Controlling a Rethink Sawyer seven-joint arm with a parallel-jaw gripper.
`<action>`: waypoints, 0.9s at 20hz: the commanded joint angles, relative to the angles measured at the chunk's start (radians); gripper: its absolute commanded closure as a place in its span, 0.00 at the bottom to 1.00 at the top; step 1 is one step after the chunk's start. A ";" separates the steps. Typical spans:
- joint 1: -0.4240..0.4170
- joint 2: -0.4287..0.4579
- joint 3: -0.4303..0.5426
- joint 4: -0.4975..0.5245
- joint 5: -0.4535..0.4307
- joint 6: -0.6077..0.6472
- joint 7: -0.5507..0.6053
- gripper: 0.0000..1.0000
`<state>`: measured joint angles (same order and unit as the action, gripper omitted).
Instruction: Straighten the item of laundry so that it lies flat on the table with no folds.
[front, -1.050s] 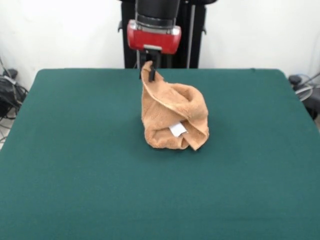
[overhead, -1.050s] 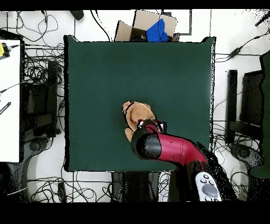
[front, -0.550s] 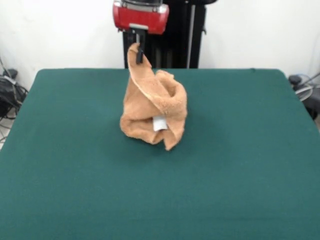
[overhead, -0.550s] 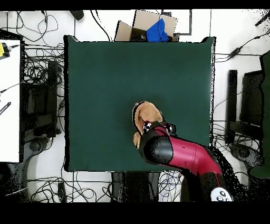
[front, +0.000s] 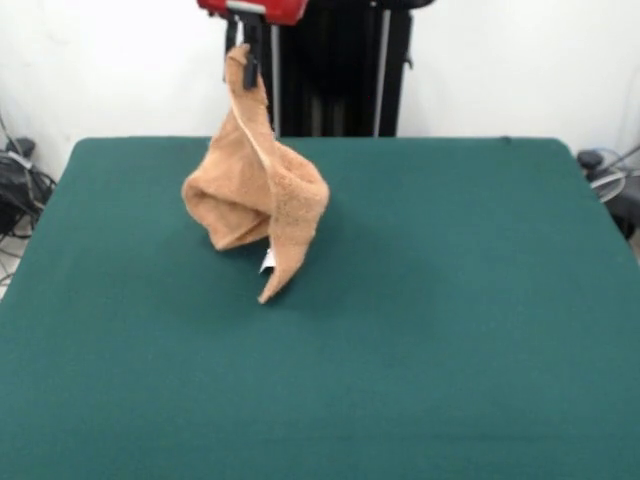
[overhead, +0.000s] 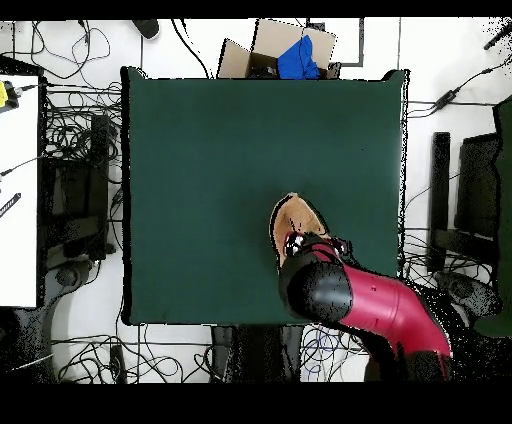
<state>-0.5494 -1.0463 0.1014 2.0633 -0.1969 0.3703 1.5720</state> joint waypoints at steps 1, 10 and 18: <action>-0.064 -0.070 0.122 0.062 -0.030 0.126 -0.129 1.00; -0.162 -0.086 0.205 0.067 -0.047 0.141 -0.164 1.00; -0.229 -0.108 0.267 0.060 -0.047 0.183 -0.184 1.00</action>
<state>-0.7592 -1.1397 0.2520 2.0651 -0.1981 0.4333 1.5720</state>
